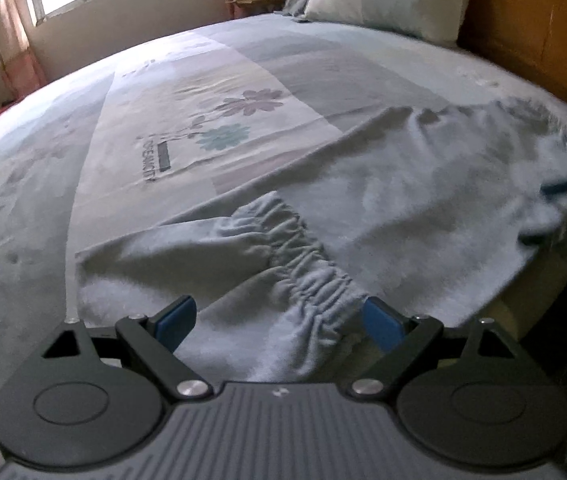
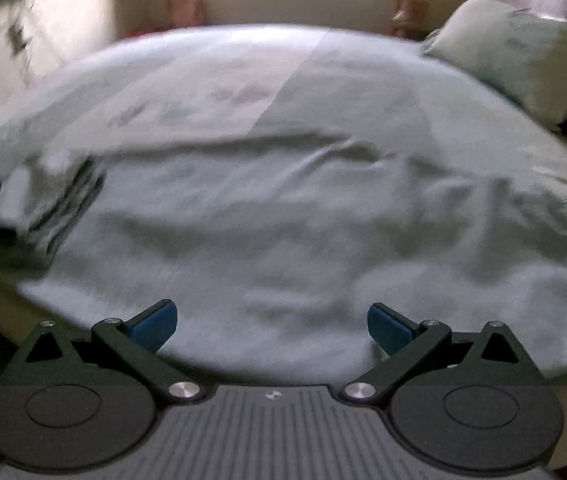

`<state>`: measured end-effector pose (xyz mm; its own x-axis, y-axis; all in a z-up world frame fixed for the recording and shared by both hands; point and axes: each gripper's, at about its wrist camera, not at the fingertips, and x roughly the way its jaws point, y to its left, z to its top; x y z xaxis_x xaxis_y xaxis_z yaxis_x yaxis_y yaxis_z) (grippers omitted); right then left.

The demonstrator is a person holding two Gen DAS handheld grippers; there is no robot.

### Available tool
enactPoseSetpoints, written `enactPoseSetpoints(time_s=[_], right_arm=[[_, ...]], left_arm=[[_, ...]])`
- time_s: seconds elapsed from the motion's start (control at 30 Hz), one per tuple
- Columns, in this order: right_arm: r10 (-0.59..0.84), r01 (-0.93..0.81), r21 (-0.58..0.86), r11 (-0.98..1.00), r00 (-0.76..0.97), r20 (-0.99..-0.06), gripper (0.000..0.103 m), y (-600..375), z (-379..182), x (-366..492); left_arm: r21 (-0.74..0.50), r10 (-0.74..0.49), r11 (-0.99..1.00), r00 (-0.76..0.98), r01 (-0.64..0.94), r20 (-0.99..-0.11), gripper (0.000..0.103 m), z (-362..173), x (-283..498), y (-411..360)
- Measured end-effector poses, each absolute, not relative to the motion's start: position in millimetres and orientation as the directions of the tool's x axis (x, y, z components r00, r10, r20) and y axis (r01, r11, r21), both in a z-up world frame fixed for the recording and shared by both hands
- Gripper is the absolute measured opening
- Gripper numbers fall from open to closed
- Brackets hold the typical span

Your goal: Fold clothes

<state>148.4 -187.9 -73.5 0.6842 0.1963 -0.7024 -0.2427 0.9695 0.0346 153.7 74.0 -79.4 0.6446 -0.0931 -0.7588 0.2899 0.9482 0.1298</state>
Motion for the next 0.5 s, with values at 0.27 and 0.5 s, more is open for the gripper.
enactPoseSetpoints(time_s=[0.27, 0.5], right_arm=[[0.130, -0.073, 0.111, 0.991, 0.689, -0.713, 0.103, -252.2, -75.8, 159.4], [0.167, -0.062, 0.171, 0.983, 0.685, -0.709, 0.103, -271.2, -85.3, 155.9]], left_arm=[[0.127, -0.110, 0.943, 0.649, 0.307, -0.753, 0.091, -73.2, 149.1, 35.8], [0.120, -0.122, 0.942, 0.655, 0.312, -0.745, 0.091, -63.3, 147.4, 1.3]])
